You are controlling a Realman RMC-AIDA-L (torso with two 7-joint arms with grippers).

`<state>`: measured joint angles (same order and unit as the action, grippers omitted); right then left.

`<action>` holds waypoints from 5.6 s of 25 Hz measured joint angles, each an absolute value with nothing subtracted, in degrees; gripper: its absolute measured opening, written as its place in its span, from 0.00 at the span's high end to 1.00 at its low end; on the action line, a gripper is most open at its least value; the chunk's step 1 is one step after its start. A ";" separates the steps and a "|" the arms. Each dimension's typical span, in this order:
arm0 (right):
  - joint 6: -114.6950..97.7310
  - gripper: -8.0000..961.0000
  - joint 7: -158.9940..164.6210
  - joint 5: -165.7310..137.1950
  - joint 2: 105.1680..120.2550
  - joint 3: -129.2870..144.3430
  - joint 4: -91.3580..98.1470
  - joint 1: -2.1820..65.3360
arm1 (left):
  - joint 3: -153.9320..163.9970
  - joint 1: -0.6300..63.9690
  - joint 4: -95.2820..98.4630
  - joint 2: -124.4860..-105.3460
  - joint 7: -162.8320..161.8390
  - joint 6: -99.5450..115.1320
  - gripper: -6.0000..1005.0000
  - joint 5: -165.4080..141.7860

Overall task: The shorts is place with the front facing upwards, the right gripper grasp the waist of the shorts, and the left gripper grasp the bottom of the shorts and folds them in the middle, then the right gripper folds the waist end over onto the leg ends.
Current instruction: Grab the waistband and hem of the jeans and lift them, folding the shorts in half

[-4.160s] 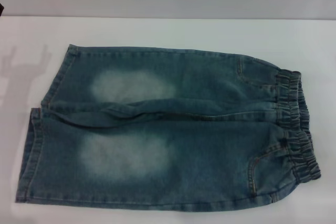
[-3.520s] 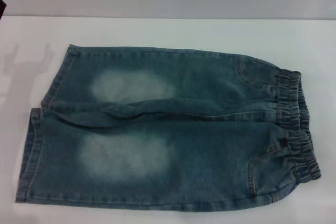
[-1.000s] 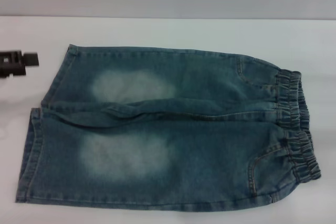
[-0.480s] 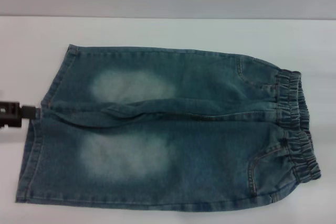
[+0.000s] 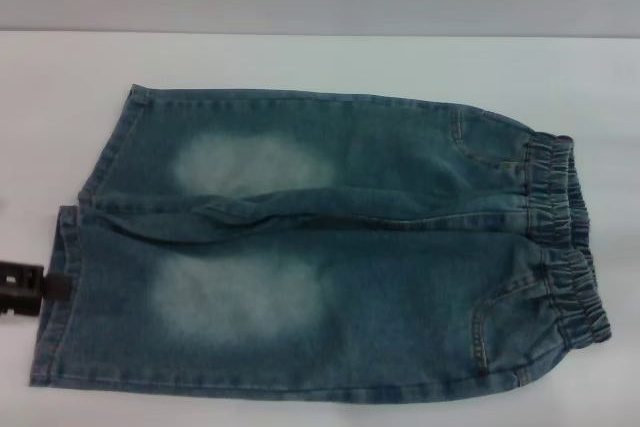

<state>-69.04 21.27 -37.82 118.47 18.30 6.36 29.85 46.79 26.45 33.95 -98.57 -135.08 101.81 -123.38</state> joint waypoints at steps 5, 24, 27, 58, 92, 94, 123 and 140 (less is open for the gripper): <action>-67.32 0.46 21.27 -38.23 118.33 18.50 6.51 30.22 | 46.81 26.86 34.02 -99.46 -135.36 101.92 0.23 -127.26; -66.96 0.46 21.27 -38.59 118.29 19.24 6.15 30.59 | 46.58 26.89 34.37 -100.42 -137.45 99.20 0.24 -132.35; -66.96 0.46 21.26 -38.60 118.30 19.44 6.11 30.71 | 46.47 27.04 34.37 -100.68 -137.45 99.19 0.24 -133.45; -66.98 0.46 21.27 -38.58 118.03 20.12 5.79 31.02 | 46.70 28.21 34.36 -101.72 -136.99 99.47 0.26 -137.03; -66.27 0.46 21.26 -38.68 118.20 20.21 6.08 30.50 | 46.49 28.83 34.89 -102.33 -136.03 99.18 0.28 -136.83; -66.27 0.46 21.27 -38.68 118.21 20.21 6.07 30.49 | 46.45 28.83 34.95 -102.32 -135.98 98.94 0.28 -136.71; -66.35 0.46 21.27 -38.67 118.21 20.21 5.98 30.88 | 45.44 28.48 34.98 -102.58 -135.35 99.41 0.30 -137.05; -66.29 0.46 21.26 -38.67 118.21 20.21 5.98 30.79 | 45.53 27.91 34.99 -103.52 -134.50 100.09 0.31 -137.02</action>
<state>-66.29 21.26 -38.67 118.21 20.21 5.98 30.79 45.53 27.91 34.99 -103.52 -134.50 100.09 -137.02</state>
